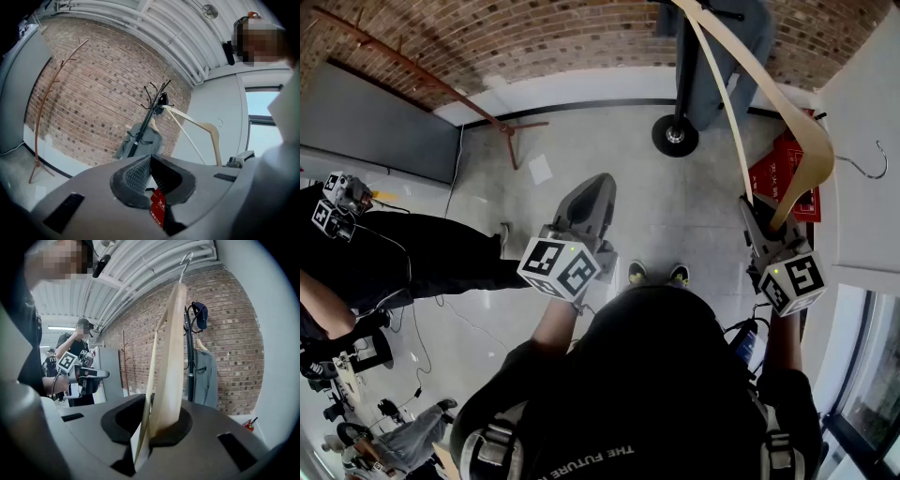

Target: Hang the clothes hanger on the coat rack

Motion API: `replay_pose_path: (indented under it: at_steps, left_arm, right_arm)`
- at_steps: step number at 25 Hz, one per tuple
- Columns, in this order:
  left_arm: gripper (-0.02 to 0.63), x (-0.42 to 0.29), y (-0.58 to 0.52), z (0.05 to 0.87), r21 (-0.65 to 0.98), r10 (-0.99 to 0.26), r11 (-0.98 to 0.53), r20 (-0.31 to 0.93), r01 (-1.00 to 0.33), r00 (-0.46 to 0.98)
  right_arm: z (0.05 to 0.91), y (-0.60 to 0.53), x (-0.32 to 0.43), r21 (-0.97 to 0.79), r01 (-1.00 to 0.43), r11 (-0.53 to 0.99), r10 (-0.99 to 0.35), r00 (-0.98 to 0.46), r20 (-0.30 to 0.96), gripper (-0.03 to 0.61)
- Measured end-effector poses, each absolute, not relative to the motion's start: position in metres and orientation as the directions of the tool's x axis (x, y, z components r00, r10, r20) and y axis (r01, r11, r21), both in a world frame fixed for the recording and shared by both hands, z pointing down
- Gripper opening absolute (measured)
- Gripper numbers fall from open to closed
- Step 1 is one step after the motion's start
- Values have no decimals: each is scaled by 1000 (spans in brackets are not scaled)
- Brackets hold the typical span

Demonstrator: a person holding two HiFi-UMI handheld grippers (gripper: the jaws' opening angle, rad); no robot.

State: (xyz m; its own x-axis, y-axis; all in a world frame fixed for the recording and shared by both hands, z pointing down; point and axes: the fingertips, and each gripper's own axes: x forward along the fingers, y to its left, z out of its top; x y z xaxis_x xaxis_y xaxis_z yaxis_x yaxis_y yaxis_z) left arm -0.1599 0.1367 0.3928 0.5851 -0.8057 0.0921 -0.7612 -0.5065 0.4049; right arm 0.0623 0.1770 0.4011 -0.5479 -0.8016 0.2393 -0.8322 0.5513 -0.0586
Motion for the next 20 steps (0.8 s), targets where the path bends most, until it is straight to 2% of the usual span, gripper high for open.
replay_pose_path:
  at_steps: [10,20]
  left_arm:
    - [18,-192,142,391,430,-798,-511,85,-744,597]
    - [18,-245,143,388,407,-793,-534,64,-741,606]
  right_arm:
    - [379,179,39,-82,-835,544,-800,-546,248,49]
    - [368,180,1,-12,-849,528,-818,-513,261,49]
